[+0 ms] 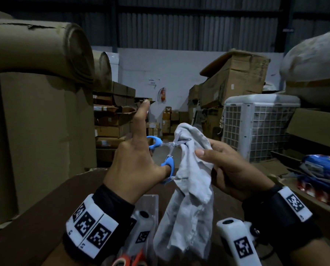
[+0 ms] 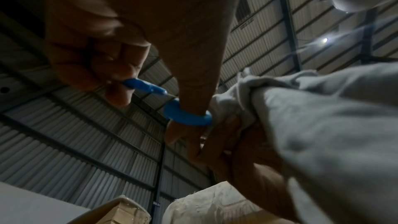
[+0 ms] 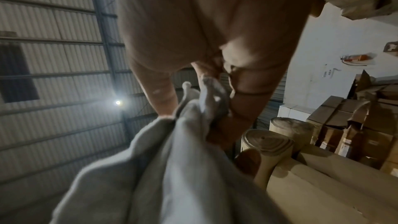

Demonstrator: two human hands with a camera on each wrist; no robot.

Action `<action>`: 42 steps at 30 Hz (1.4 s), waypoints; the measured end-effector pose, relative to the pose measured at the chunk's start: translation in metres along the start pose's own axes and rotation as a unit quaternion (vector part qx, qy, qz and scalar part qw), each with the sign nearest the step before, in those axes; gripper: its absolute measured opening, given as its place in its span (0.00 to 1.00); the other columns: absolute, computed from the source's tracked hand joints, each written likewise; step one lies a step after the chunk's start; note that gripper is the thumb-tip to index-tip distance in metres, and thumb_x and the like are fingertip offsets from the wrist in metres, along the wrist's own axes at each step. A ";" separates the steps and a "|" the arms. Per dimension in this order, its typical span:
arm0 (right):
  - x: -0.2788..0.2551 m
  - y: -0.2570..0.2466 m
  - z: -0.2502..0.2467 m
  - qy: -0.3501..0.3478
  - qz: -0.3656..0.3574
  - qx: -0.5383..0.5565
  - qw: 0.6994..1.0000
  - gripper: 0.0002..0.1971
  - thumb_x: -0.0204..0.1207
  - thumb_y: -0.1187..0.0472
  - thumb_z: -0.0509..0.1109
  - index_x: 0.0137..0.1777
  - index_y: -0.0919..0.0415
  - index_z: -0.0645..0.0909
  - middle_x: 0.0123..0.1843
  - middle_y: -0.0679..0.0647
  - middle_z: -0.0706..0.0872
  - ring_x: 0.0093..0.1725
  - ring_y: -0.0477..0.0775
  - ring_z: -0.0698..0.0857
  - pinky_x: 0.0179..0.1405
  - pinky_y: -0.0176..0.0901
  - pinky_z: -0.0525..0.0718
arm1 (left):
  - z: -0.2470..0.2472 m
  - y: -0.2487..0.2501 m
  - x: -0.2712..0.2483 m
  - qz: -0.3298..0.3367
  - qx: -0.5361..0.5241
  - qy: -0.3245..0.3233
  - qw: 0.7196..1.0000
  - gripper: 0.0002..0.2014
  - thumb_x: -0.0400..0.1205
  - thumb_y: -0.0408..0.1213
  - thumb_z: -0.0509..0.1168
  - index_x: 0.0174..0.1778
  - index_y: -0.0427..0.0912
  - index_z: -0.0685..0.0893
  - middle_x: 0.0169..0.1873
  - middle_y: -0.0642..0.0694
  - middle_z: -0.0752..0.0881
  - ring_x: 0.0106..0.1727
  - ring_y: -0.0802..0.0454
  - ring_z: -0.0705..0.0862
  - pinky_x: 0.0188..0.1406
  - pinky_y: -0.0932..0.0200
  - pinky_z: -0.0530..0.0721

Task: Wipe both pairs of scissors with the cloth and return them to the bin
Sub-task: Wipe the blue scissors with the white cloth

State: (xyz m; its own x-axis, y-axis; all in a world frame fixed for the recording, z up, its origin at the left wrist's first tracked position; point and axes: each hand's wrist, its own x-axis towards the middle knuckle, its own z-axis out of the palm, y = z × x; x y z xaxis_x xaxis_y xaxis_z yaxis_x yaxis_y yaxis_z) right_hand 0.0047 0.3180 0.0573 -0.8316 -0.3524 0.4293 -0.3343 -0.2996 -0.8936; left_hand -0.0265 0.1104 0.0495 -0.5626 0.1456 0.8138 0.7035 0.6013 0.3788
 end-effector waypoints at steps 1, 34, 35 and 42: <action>0.000 0.000 0.000 -0.012 0.010 0.036 0.999 0.16 0.75 0.64 0.68 0.61 0.67 0.86 0.52 0.61 0.91 0.49 0.55 0.91 0.50 0.45 0.91 | 0.000 0.000 0.000 -0.005 0.005 0.001 1.000 0.69 0.62 0.37 0.85 0.86 0.67 0.40 0.42 0.55 0.85 0.37 0.61 0.86 0.43 0.65 0.88; 0.008 0.030 0.015 0.222 -0.165 -0.098 0.956 0.07 0.75 0.71 0.75 0.52 0.67 0.90 0.47 0.63 0.94 0.47 0.57 0.93 0.44 0.43 0.88 | 0.010 0.026 -0.012 0.020 0.255 0.094 0.962 0.40 0.80 0.38 0.73 0.84 0.48 0.57 0.18 0.52 0.65 0.16 0.51 0.61 0.22 0.63 0.57; 0.008 0.030 0.015 0.226 -0.163 -0.094 0.956 0.07 0.75 0.71 0.75 0.52 0.67 0.90 0.46 0.63 0.94 0.46 0.57 0.93 0.43 0.43 0.89 | 0.009 0.026 -0.012 0.022 0.255 0.096 0.962 0.40 0.79 0.37 0.73 0.84 0.48 0.57 0.19 0.52 0.65 0.16 0.50 0.62 0.23 0.63 0.56; 0.011 0.030 0.011 0.237 -0.145 -0.090 0.956 0.07 0.74 0.70 0.75 0.51 0.67 0.90 0.46 0.65 0.93 0.47 0.62 0.93 0.51 0.54 0.91 | 0.009 0.022 -0.011 0.057 0.244 0.114 0.961 0.41 0.74 0.33 0.69 0.83 0.45 0.59 0.22 0.52 0.67 0.18 0.47 0.67 0.23 0.59 0.63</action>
State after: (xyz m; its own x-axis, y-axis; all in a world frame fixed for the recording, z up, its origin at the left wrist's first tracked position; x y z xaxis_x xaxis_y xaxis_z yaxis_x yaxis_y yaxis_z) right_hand -0.0097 0.2953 0.0368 -0.7856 0.1766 0.5930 -0.6169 -0.1504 -0.7725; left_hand -0.0081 0.1293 0.0448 -0.3447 0.0904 0.9343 0.4371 0.8963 0.0746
